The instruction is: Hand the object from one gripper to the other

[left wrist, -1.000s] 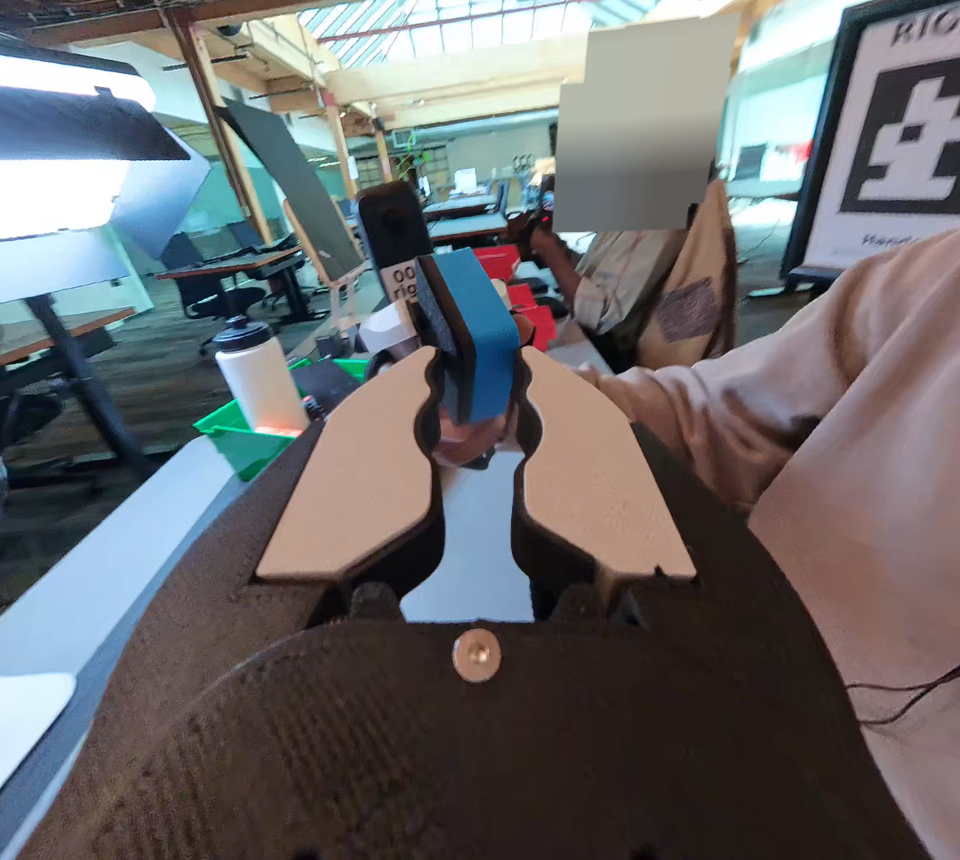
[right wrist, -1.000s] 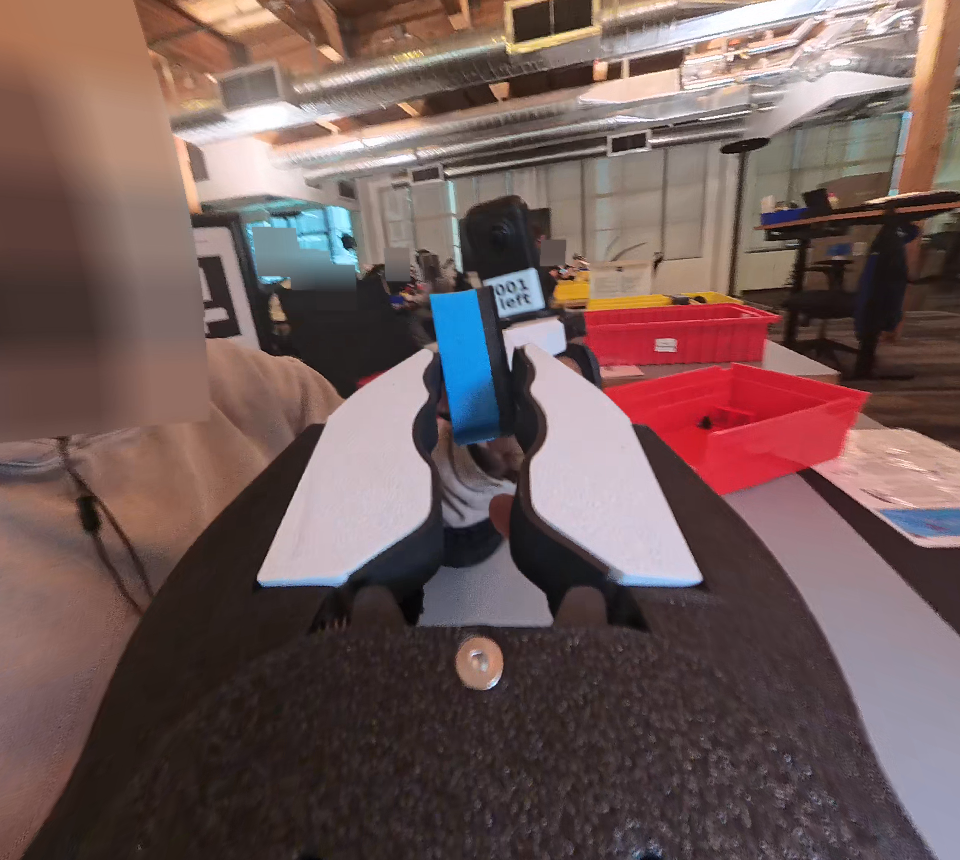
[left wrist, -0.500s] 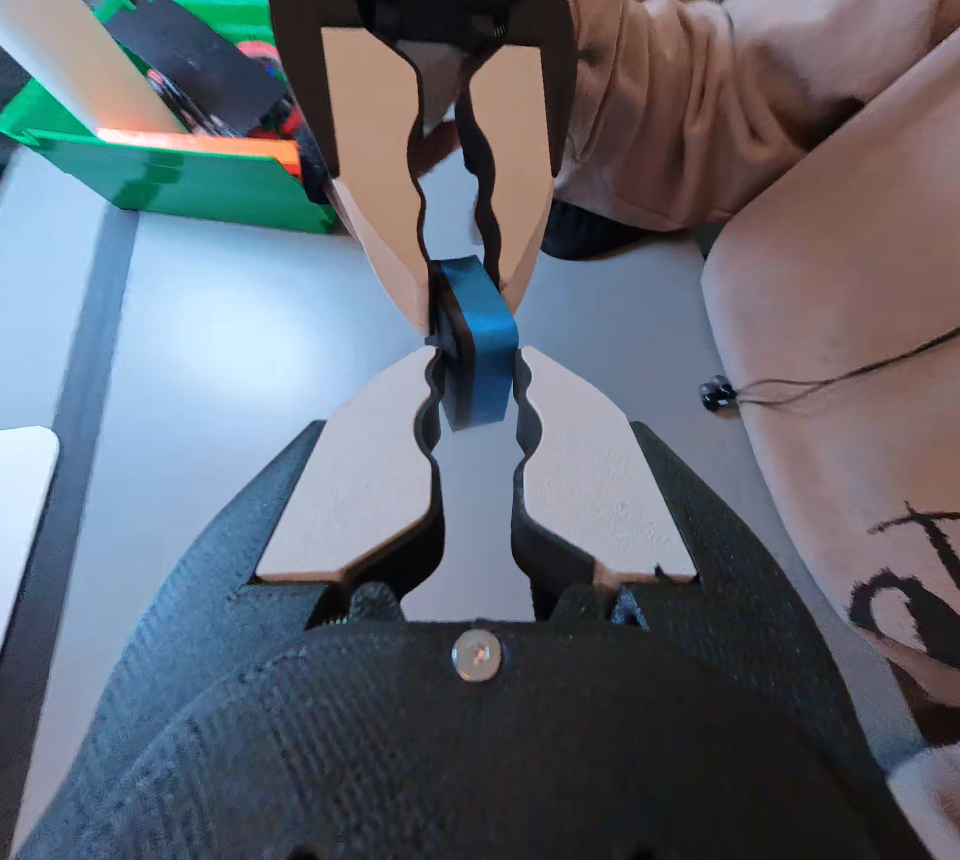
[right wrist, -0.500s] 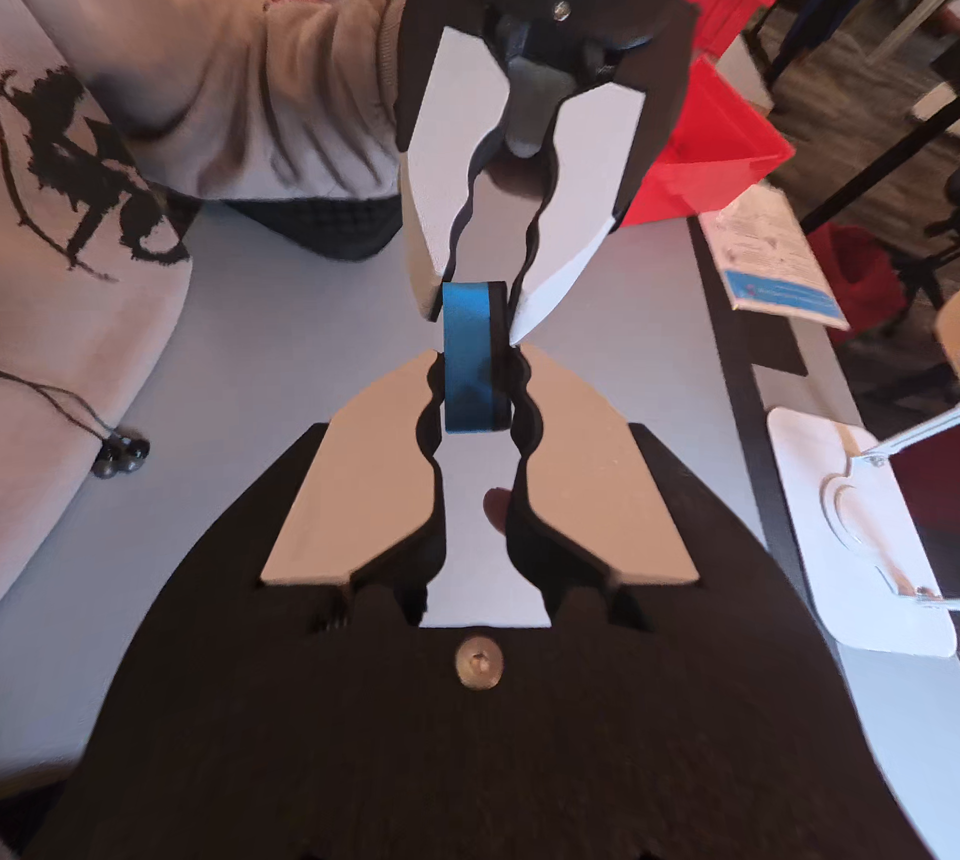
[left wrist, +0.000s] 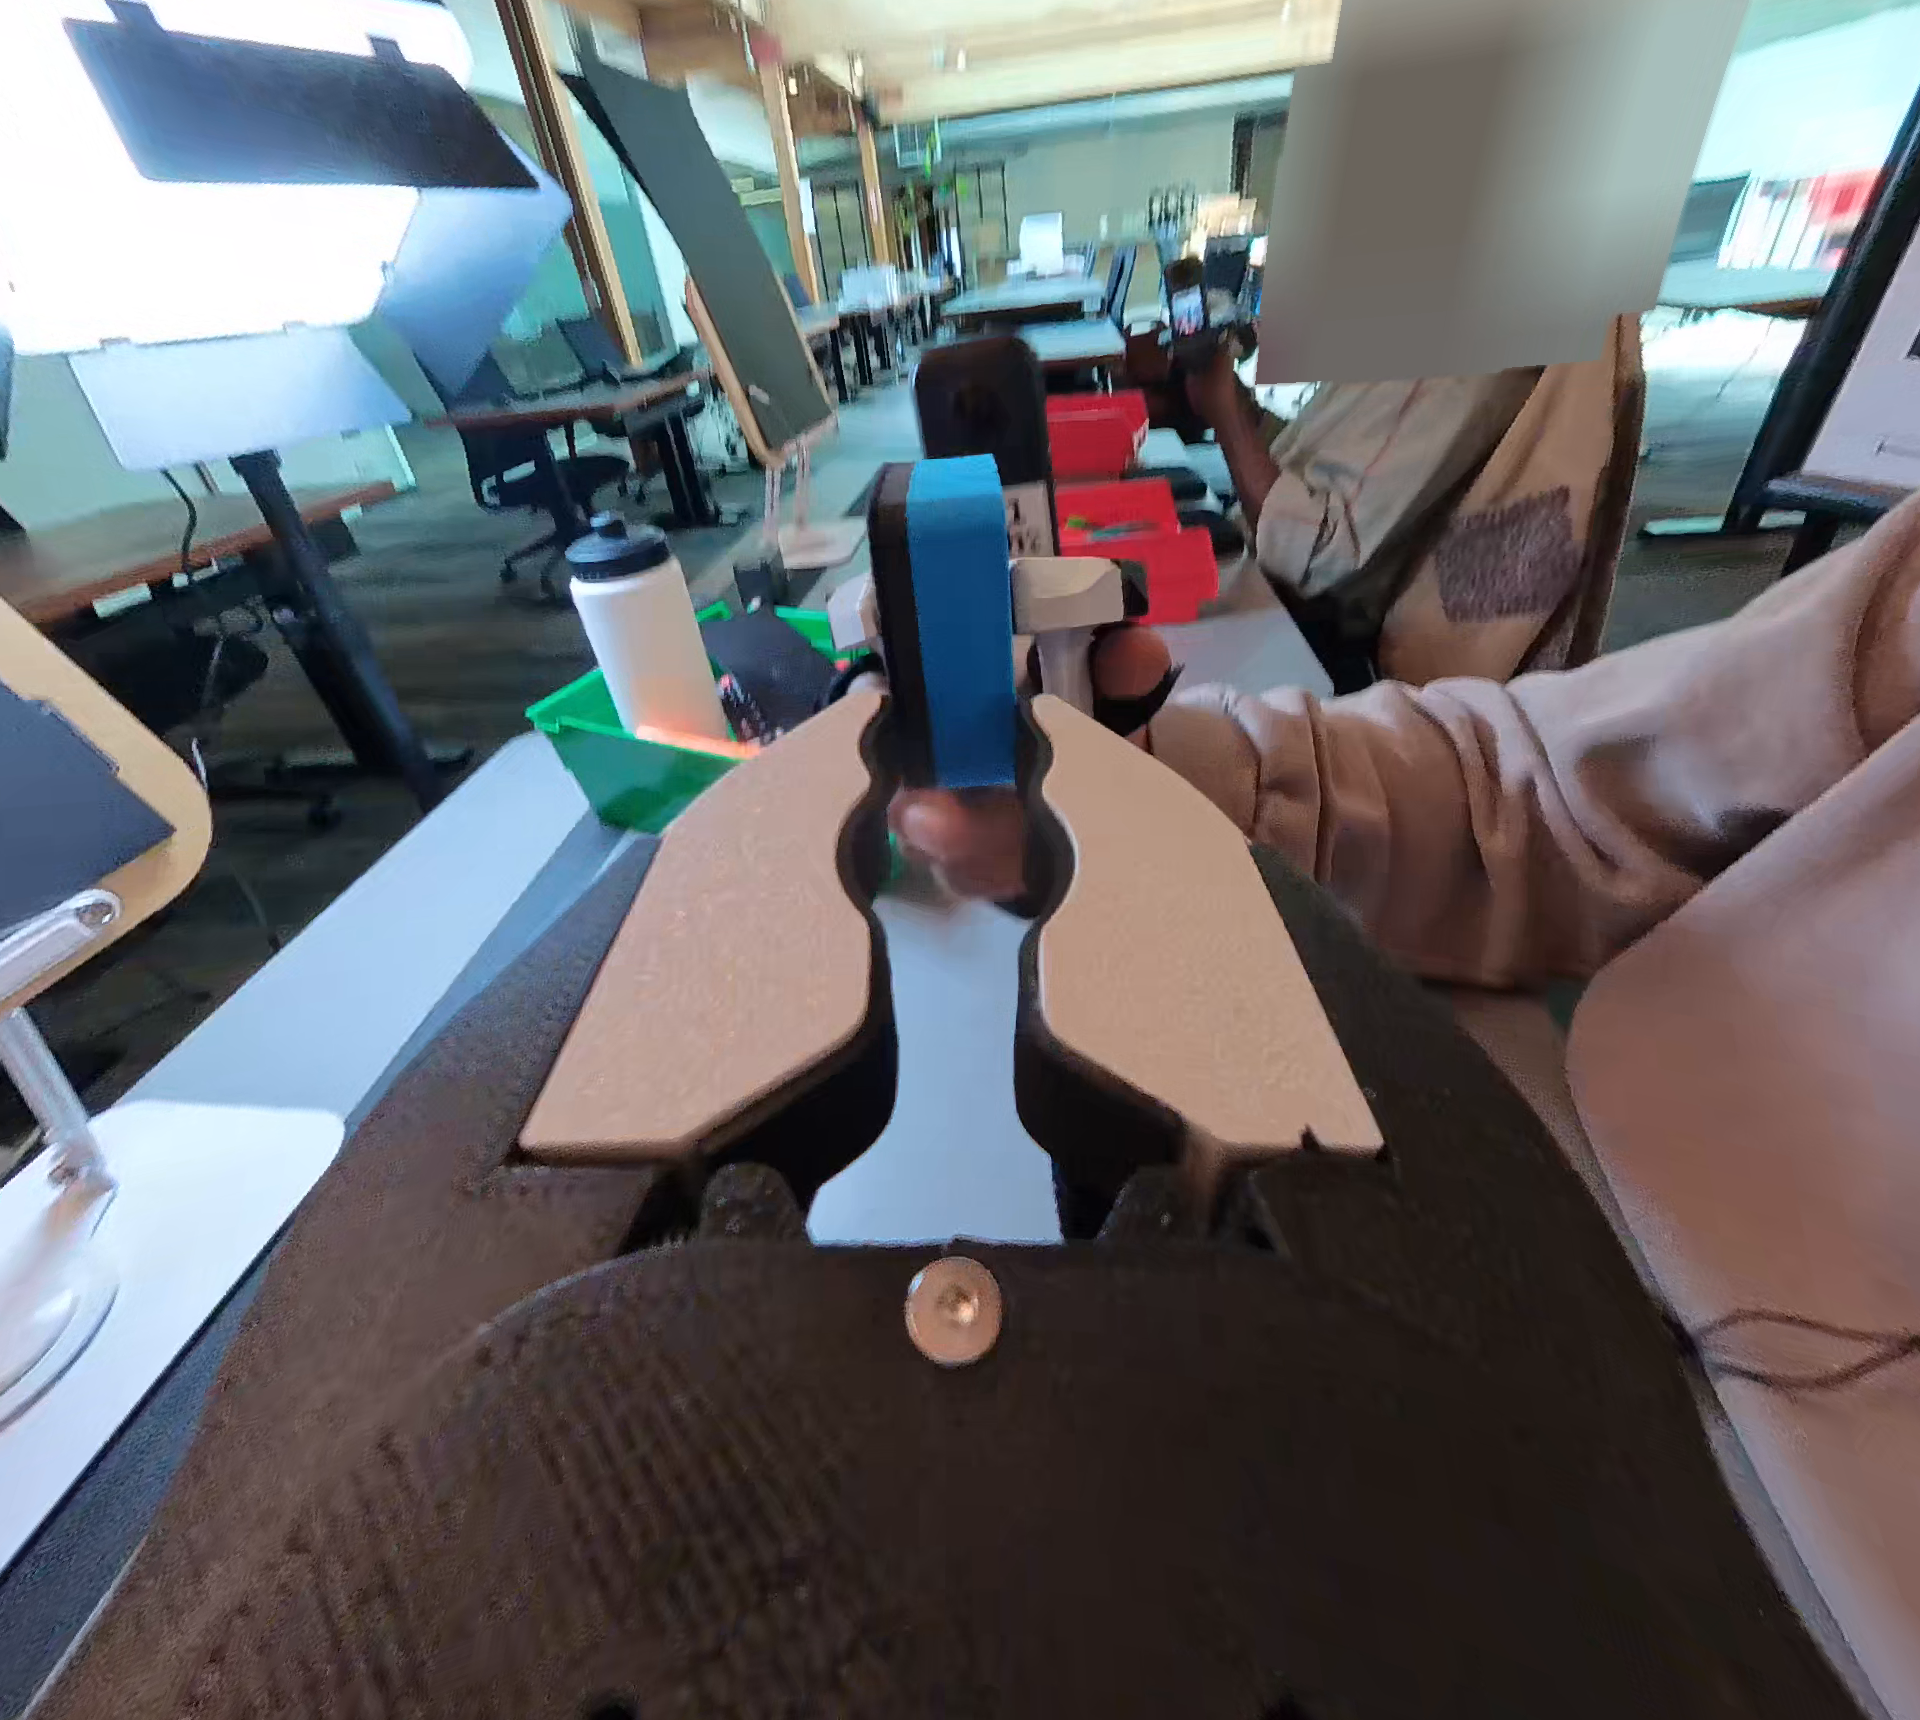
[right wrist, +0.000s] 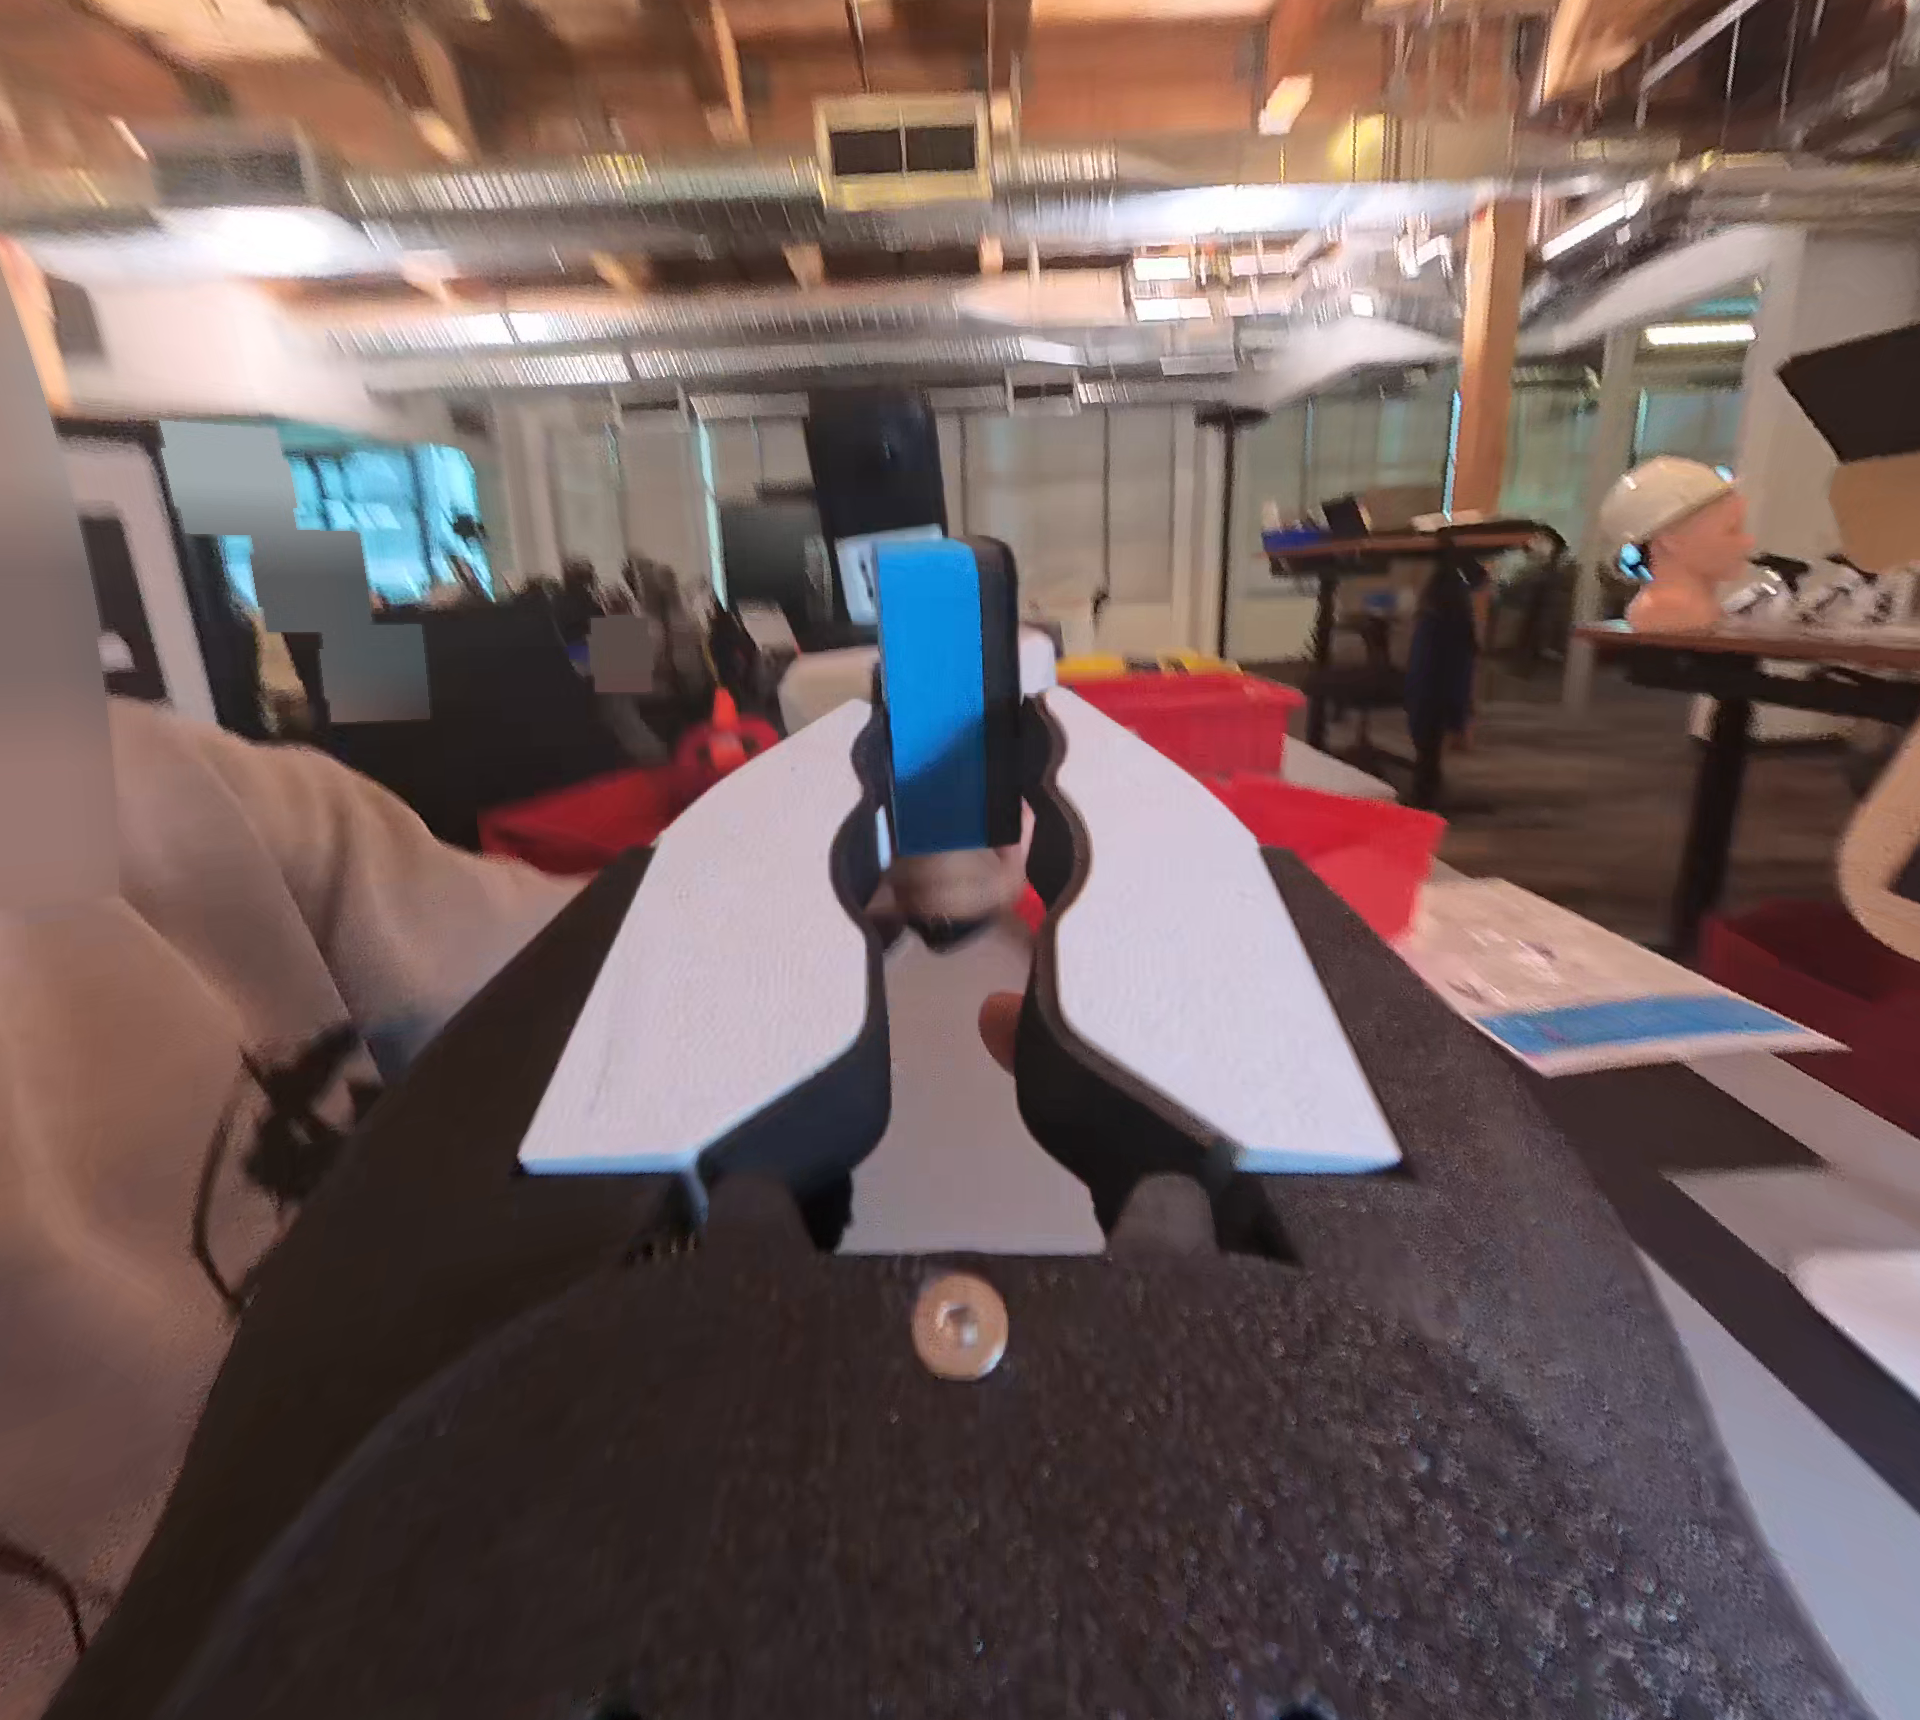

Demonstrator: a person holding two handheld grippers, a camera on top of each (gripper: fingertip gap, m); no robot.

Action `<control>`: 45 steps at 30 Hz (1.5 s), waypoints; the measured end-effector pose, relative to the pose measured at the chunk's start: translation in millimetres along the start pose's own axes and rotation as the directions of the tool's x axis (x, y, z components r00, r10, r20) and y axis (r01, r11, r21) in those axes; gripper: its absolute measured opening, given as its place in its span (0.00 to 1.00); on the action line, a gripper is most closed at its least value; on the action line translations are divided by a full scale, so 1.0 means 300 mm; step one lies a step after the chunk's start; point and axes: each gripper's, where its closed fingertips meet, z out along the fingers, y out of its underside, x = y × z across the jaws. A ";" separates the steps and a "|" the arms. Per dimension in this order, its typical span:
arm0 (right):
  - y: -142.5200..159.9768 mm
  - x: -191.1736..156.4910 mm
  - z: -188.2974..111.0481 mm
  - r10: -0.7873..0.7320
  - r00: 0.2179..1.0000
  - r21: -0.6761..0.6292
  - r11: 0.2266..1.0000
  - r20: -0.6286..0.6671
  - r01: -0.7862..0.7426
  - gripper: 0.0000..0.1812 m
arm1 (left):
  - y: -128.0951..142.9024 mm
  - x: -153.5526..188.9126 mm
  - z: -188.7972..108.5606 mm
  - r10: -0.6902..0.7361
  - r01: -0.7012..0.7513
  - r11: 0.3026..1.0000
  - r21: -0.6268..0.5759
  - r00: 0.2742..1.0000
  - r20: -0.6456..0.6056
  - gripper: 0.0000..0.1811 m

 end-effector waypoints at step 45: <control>0.430 -0.054 -0.062 -0.233 0.952 -0.739 0.602 0.198 0.302 0.12 | 0.445 0.092 -0.066 0.086 -0.208 0.621 -0.756 0.976 -0.198 0.14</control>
